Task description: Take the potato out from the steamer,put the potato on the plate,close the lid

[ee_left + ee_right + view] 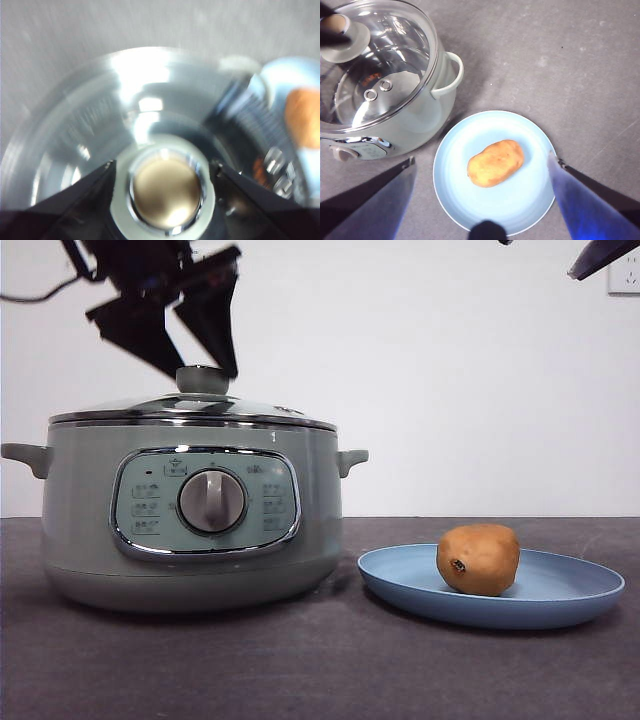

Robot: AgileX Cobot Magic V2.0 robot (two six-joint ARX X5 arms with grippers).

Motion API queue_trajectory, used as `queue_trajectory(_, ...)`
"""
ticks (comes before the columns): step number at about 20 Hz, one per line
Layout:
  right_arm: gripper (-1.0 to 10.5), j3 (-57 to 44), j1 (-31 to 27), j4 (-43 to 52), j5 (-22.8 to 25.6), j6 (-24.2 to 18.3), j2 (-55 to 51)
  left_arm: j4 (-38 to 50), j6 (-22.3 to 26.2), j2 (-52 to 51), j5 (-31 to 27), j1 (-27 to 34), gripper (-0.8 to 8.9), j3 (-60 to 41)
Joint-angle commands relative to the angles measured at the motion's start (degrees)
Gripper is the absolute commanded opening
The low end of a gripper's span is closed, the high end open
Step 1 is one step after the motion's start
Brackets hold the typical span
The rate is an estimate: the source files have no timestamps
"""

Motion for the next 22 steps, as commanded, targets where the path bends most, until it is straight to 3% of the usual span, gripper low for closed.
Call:
queue_trajectory(1,4.4,-0.3,0.1,0.1,-0.1,0.4,0.1,-2.7,-0.6,0.1,-0.1,0.0,3.25,4.7)
queue_trajectory(5,4.4,-0.2,0.1,0.2,-1.6,1.3,0.0,-13.9,-0.6,0.1,0.0,0.0,3.24,16.9)
queue_trajectory(9,4.4,0.0,0.1,0.6,-17.2,2.5,-0.2,-30.9,-0.5,0.1,0.7,0.0,3.14,30.8)
queue_trajectory(11,4.4,0.0,0.1,0.6,-21.9,2.5,-0.2,-39.1,-0.2,0.1,4.9,0.0,3.14,36.1)
queue_trajectory(12,4.4,0.0,0.1,0.6,-23.1,2.5,-0.2,-39.1,-0.2,-0.4,8.2,-0.1,3.13,36.8)
queue_trajectory(15,4.3,0.0,0.1,0.5,-22.9,2.5,-0.2,-39.1,0.5,-1.4,14.8,-0.1,3.08,36.8)
queue_trajectory(16,3.6,0.0,0.0,0.5,-22.2,2.3,-0.2,-39.1,0.4,-1.4,14.9,-0.2,2.53,36.8)
queue_trajectory(18,0.8,0.0,0.0,0.3,-22.2,1.2,-0.2,-39.1,1.4,-1.4,14.9,-0.4,-0.35,36.8)
queue_trajectory(19,-0.4,0.0,0.0,0.2,-22.3,0.8,-0.2,-39.1,1.9,-1.4,14.8,-0.8,-0.07,36.8)
queue_trajectory(22,-0.1,0.0,0.0,0.0,-22.2,-0.1,-0.2,-39.1,2.6,-1.4,14.8,-1.9,-0.07,36.8)
